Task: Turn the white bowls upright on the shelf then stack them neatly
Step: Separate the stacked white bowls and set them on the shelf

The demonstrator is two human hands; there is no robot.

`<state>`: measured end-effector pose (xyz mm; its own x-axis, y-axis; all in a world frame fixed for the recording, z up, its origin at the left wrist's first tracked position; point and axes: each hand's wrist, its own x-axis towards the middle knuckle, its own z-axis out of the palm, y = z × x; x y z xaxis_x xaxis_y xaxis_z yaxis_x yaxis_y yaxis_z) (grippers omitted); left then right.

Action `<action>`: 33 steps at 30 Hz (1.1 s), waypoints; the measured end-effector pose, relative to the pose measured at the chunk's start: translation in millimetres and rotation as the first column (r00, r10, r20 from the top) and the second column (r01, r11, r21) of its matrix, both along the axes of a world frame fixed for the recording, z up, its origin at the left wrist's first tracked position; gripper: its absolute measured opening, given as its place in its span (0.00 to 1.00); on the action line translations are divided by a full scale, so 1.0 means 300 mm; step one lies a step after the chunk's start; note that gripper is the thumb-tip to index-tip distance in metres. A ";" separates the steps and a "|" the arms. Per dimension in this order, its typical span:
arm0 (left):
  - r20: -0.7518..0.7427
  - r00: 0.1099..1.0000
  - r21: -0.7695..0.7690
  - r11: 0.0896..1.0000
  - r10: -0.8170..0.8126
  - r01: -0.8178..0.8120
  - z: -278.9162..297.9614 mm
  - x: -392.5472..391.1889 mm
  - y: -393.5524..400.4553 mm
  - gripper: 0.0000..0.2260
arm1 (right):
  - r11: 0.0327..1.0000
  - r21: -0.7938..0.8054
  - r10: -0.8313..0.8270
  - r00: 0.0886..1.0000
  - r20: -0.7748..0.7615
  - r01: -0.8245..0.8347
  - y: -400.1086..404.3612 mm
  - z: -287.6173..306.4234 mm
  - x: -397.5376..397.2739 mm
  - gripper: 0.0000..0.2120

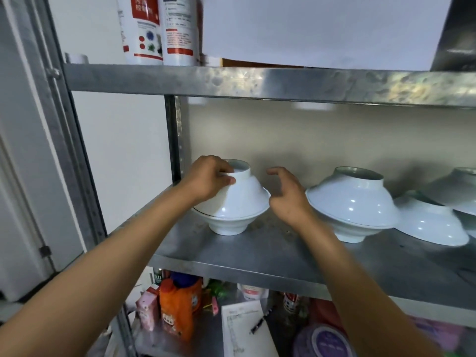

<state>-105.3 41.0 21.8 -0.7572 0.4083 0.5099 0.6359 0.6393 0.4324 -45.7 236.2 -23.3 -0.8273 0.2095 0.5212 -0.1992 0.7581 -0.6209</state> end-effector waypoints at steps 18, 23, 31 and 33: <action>0.101 0.994 0.587 0.808 -0.029 -0.036 0.055 0.021 0.025 0.01 | 0.972 -0.236 -0.020 0.998 -0.057 0.006 0.039 0.046 0.008 0.16; 0.178 0.979 0.705 0.707 -0.095 -0.060 0.051 0.021 0.020 0.08 | 0.826 -0.533 0.149 0.983 -0.109 -0.184 -0.006 0.097 0.015 0.16; 0.269 0.940 0.844 0.521 -0.210 -0.125 0.028 0.032 0.020 0.05 | 0.762 -0.529 0.305 0.928 -0.214 -0.373 -0.108 0.200 0.031 0.09; 0.270 0.932 0.850 0.515 -0.241 -0.113 0.029 0.034 0.010 0.06 | 0.798 -0.483 0.302 0.933 -0.197 -0.360 -0.116 0.219 0.028 0.10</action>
